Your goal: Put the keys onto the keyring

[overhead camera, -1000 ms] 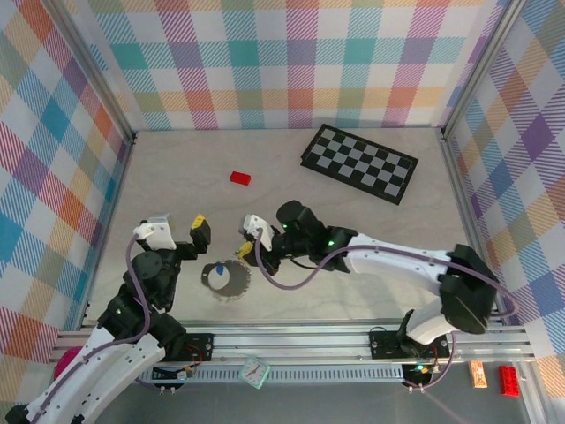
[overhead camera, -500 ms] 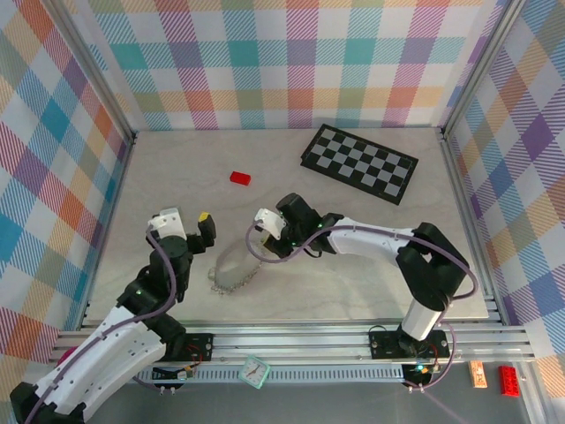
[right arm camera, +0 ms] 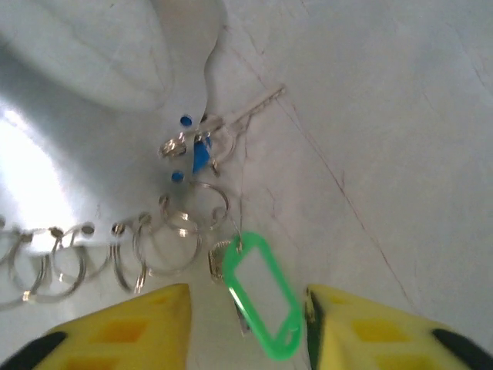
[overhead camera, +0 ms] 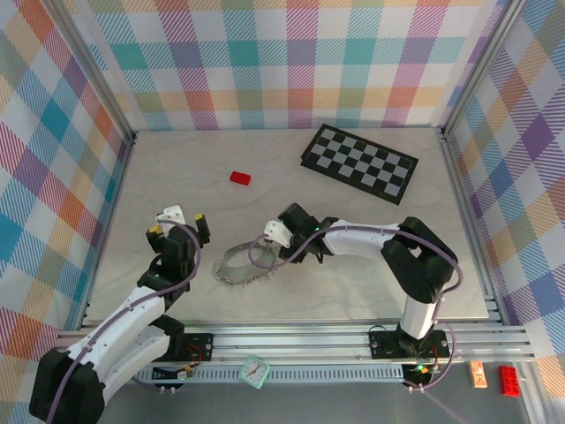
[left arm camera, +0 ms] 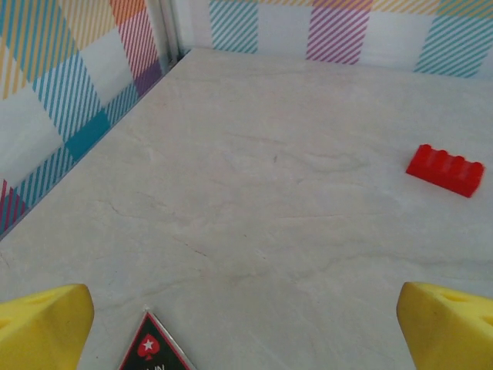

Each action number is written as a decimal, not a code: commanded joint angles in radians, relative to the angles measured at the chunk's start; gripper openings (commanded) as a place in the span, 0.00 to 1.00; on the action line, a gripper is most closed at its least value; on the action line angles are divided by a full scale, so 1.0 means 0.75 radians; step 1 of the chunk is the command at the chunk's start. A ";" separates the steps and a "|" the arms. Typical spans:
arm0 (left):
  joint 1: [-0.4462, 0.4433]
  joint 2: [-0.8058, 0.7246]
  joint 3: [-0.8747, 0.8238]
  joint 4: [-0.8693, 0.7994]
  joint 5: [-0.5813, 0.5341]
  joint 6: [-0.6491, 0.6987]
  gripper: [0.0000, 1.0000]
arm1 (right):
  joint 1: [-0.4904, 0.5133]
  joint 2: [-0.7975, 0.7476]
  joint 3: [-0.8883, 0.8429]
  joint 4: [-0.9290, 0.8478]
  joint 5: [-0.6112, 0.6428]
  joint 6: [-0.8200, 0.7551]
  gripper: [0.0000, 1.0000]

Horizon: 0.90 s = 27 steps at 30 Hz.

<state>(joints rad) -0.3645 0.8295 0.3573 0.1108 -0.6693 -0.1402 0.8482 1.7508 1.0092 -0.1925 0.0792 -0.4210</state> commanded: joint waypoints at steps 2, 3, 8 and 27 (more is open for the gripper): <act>0.073 0.139 0.004 0.198 0.115 0.115 1.00 | -0.194 -0.315 -0.125 0.197 -0.076 0.177 0.77; 0.082 0.176 0.011 0.217 0.125 0.134 1.00 | -0.259 -0.375 -0.162 0.244 -0.090 0.225 0.79; 0.131 0.334 -0.036 0.439 0.247 0.238 1.00 | -0.587 -0.648 -0.405 0.491 0.017 0.352 0.86; 0.343 0.997 0.057 1.036 0.600 0.232 1.00 | -1.076 -0.243 -0.901 1.646 -0.156 0.499 0.90</act>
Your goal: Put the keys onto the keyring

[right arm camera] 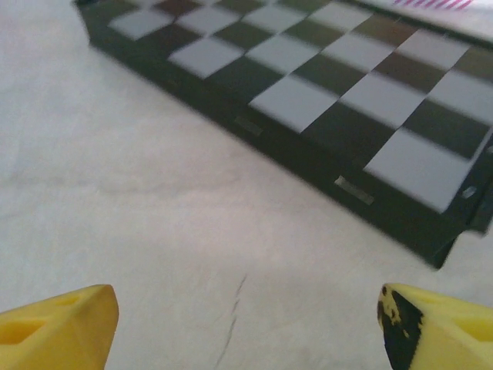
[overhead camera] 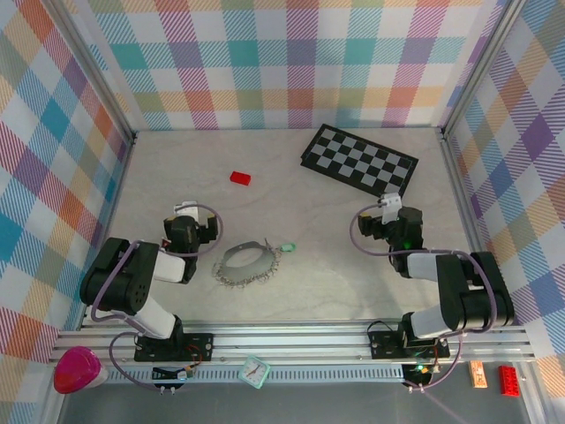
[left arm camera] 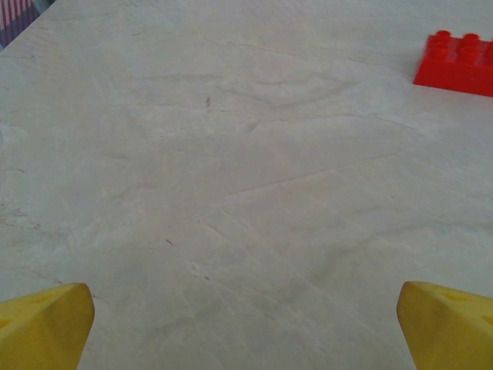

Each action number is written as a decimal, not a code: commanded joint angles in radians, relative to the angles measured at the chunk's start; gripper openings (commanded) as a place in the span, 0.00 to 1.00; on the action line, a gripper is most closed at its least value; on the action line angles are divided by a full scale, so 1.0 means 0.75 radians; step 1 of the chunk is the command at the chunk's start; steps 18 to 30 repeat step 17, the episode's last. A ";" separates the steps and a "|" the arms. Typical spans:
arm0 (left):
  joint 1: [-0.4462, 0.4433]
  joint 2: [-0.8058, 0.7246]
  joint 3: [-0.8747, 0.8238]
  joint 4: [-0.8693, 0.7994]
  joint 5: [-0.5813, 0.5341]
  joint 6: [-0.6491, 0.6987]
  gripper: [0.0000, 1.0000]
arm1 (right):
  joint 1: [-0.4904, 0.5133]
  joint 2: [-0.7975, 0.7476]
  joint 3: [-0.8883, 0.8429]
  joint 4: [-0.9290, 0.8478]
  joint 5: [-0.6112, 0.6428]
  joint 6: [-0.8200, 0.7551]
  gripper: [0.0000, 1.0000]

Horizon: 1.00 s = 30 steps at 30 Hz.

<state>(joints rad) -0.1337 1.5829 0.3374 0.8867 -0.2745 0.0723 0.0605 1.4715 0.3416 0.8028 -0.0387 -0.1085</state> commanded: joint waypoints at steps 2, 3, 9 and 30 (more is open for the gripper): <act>0.035 -0.007 0.076 0.009 0.037 -0.065 1.00 | -0.040 0.077 0.096 -0.001 0.051 0.129 0.95; 0.035 -0.007 0.085 -0.004 0.039 -0.064 1.00 | -0.062 0.110 0.091 0.082 0.020 0.150 0.96; 0.050 -0.006 0.101 -0.035 0.072 -0.072 1.00 | -0.082 0.086 0.105 0.009 -0.004 0.159 0.97; 0.069 -0.011 0.102 -0.045 0.207 -0.048 1.00 | -0.083 0.086 0.103 0.015 -0.003 0.159 0.99</act>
